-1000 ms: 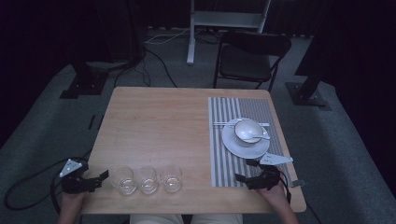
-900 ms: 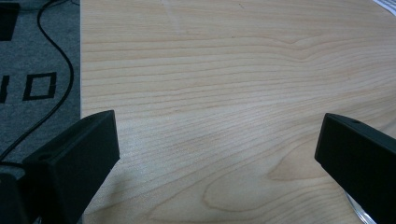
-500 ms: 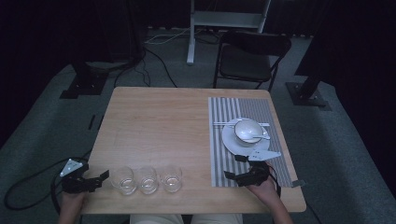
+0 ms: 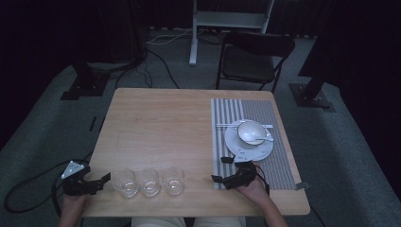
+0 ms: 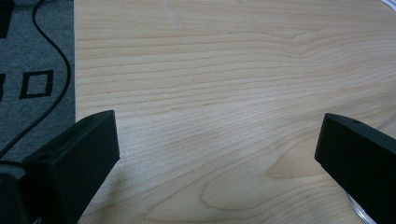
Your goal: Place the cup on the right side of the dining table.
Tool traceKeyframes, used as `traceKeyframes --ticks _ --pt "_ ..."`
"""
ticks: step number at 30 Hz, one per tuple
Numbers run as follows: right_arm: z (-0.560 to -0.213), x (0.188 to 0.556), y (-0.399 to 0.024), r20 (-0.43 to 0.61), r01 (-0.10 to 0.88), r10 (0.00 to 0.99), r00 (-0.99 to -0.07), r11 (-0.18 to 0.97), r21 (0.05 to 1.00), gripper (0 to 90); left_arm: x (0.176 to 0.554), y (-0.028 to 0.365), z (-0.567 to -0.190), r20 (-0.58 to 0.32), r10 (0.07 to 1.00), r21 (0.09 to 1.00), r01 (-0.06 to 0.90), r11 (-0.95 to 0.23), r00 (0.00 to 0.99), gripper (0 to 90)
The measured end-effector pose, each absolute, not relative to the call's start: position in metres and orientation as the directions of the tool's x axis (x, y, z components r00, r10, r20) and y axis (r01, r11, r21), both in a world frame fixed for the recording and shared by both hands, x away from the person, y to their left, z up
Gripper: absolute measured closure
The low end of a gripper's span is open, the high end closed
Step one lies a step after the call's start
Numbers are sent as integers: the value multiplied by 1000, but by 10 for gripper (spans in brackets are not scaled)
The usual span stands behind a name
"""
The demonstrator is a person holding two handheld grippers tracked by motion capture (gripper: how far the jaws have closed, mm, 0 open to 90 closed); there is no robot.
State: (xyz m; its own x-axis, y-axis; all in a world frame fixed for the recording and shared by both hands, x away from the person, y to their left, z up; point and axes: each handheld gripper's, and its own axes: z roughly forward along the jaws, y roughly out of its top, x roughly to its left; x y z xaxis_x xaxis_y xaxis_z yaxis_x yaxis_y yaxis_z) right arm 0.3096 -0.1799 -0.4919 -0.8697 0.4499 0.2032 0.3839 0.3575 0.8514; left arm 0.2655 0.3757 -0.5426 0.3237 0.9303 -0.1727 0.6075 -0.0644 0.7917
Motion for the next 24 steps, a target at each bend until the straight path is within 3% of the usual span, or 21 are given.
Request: traceKeyframes --ticks 24 --pt "-510 311 -99 231 333 266 -936 455 826 130 267 377 -543 -177 927 786 614 -70 332 2"
